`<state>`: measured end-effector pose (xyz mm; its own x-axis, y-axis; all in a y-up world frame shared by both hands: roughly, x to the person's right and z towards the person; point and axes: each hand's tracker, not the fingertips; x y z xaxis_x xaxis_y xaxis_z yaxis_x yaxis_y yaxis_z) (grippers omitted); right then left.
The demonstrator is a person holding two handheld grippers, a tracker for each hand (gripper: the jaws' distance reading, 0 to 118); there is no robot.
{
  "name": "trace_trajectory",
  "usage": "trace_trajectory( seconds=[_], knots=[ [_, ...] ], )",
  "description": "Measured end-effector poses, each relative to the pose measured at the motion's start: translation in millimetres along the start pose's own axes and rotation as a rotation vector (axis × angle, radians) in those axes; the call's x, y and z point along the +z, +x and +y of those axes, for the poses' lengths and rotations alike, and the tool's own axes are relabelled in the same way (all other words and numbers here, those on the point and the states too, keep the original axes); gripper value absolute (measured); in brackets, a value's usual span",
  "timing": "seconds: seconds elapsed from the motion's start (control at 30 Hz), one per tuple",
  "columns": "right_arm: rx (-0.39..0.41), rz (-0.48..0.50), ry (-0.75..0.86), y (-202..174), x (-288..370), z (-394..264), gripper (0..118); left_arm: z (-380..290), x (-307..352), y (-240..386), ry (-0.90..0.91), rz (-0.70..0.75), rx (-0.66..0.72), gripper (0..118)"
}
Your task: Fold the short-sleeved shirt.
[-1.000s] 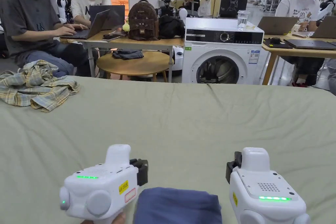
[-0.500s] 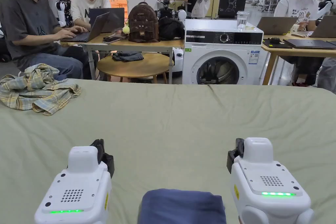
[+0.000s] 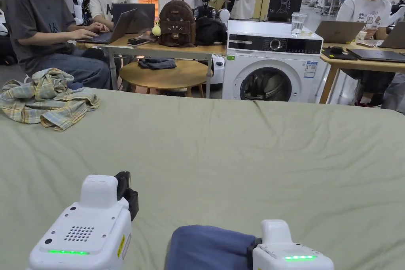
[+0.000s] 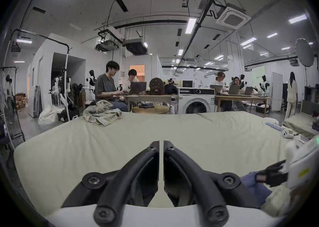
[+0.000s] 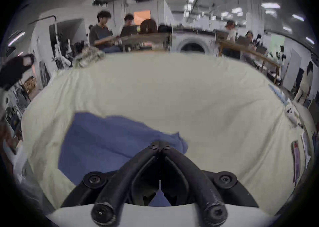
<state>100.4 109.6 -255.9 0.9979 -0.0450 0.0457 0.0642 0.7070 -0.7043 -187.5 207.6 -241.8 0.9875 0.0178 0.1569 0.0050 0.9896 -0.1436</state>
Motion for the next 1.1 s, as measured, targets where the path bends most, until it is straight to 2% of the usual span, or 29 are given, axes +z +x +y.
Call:
trace_trajectory(
  seconds=[0.03, 0.1, 0.23, 0.37, 0.47, 0.5, 0.6, 0.63, 0.73, 0.87, 0.93, 1.03, 1.1],
  knots=[
    [0.005, -0.021, -0.043, 0, -9, 0, 0, -2, 0, 0, -0.010, 0.002, 0.005, 0],
    [0.008, -0.025, 0.011, 0, -9, 2, 0, -5, 0, -2, -0.038, -0.013, 0.020, 0],
    [0.040, -0.040, -0.017, -4, -8, 9, 0, -8, -5, -5, -0.124, -0.050, 0.035, 0],
    [0.019, -0.028, -0.021, 0, -9, 9, 0, -10, -30, -20, -0.344, -0.220, 0.108, 0],
    [0.017, -0.021, -0.020, 2, -8, 8, 0, -17, -56, -36, -0.535, -0.349, 0.215, 3],
    [0.018, -0.020, -0.021, 2, -8, 8, 0, -21, -64, -42, -0.605, -0.400, 0.255, 13],
    [0.021, -0.018, -0.024, 2, -5, 9, 0, -35, -84, -63, -0.726, -0.528, 0.439, 66],
    [0.022, -0.018, -0.025, 2, -5, 9, 0, -39, -89, -69, -0.745, -0.546, 0.478, 76],
    [0.022, -0.017, -0.025, 3, -6, 9, 0, -53, -103, -83, -0.819, -0.625, 0.569, 78],
    [0.024, -0.023, -0.026, 2, -6, 9, 0, -89, -134, -92, -0.944, -0.770, 0.762, 78],
    [0.026, -0.025, -0.026, 2, -6, 9, 0, -106, -146, -83, -1.018, -0.854, 0.788, 78],
    [0.024, -0.027, -0.024, 2, -6, 9, 0, -109, -139, -56, -0.989, -0.959, 0.859, 78],
    [0.021, -0.026, -0.023, 2, -6, 9, 0, -113, -147, -44, -0.984, -0.955, 0.876, 78]
  ],
)
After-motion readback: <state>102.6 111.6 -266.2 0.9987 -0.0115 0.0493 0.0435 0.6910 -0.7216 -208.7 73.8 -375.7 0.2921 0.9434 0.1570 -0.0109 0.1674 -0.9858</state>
